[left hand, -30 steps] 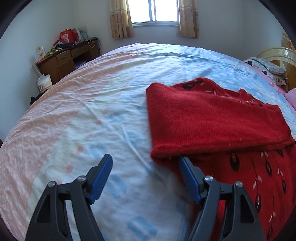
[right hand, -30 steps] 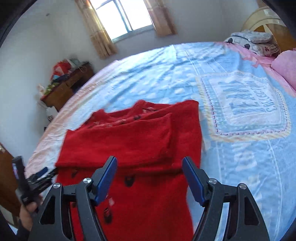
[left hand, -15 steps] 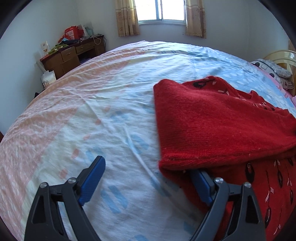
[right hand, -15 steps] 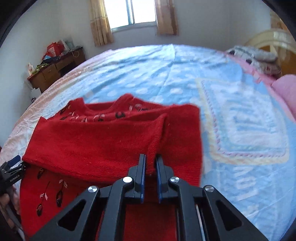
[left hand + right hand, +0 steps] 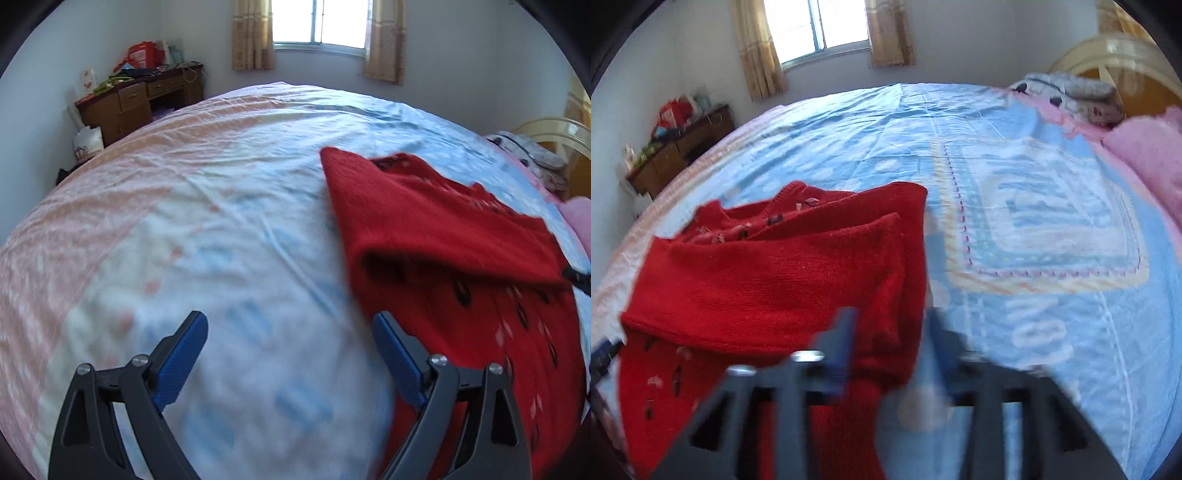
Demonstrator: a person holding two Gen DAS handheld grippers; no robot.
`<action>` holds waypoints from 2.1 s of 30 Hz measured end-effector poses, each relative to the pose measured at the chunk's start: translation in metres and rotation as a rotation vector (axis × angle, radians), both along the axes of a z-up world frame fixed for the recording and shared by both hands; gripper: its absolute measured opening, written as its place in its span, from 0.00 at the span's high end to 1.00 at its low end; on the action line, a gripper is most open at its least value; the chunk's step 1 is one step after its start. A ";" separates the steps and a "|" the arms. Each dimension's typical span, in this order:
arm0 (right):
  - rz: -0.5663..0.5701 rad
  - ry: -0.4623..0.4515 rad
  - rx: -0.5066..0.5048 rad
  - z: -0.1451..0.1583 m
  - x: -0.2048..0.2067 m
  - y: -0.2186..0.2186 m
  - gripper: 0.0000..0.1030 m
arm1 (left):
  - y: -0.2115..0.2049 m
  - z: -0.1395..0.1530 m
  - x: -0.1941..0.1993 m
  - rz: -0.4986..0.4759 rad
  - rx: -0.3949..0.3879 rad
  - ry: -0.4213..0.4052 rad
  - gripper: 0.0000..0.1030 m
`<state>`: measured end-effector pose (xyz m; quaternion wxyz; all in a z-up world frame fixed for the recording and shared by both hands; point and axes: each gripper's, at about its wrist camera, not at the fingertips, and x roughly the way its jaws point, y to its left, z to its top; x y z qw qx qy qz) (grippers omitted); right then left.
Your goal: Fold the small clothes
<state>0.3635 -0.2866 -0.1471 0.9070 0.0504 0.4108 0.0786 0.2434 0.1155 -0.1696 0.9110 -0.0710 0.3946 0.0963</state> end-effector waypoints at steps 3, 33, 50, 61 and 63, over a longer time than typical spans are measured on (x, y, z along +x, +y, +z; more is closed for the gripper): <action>0.008 0.012 0.053 0.004 -0.019 -0.009 0.44 | -0.009 -0.002 -0.023 -0.058 -0.032 0.012 0.25; 0.141 0.089 0.070 -0.023 -0.189 -0.018 0.44 | -0.035 -0.004 -0.080 -0.174 -0.036 0.067 0.93; 0.150 0.109 0.011 -0.021 -0.249 -0.030 0.95 | -0.048 -0.014 -0.125 -0.215 -0.062 0.128 0.57; 0.116 0.132 0.108 -0.022 -0.254 -0.047 0.56 | -0.071 -0.008 -0.141 -0.282 -0.057 0.175 0.56; 0.135 0.141 0.124 -0.026 -0.259 -0.045 0.56 | -0.074 -0.009 -0.146 -0.287 -0.035 0.161 0.44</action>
